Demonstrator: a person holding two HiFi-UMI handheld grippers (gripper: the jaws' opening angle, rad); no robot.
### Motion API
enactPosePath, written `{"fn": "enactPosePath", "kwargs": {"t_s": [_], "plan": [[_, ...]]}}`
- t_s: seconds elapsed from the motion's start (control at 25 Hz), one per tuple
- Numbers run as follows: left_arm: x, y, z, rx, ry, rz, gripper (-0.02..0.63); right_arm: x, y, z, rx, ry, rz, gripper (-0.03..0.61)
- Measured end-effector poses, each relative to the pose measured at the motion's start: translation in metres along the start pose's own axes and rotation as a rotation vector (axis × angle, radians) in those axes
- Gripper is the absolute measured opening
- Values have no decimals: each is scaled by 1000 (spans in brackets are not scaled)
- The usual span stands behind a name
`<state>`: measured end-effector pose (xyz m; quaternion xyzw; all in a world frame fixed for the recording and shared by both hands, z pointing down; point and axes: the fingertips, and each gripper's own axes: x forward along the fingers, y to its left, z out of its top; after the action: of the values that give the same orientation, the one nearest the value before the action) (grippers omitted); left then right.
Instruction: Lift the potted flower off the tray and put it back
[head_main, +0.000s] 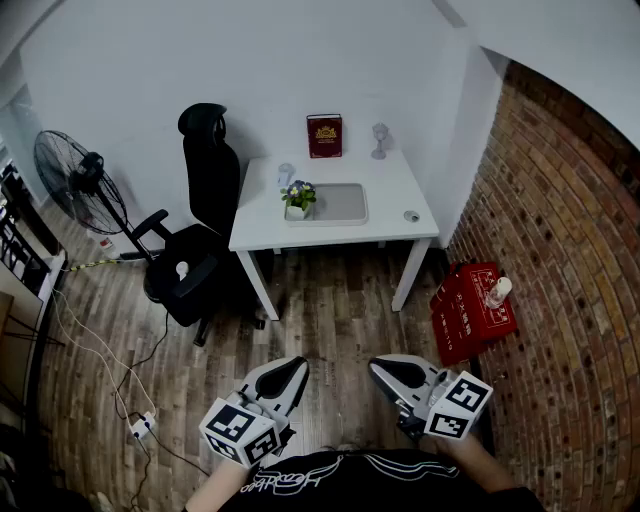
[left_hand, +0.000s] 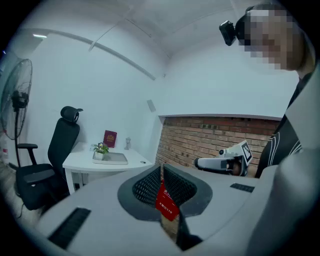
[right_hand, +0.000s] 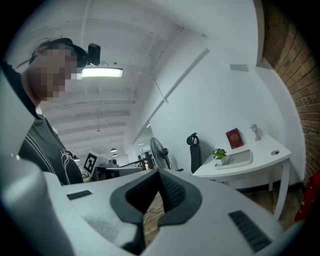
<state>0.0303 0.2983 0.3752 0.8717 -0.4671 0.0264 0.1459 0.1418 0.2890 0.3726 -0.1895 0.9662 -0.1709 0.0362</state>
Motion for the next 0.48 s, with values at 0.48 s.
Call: {"fn": "enactPosePath", "kwargs": {"t_s": [0.48], "plan": [[18,-25,5,18,-12,24,44,-41,-26,2,-54,4,-79,2]]}}
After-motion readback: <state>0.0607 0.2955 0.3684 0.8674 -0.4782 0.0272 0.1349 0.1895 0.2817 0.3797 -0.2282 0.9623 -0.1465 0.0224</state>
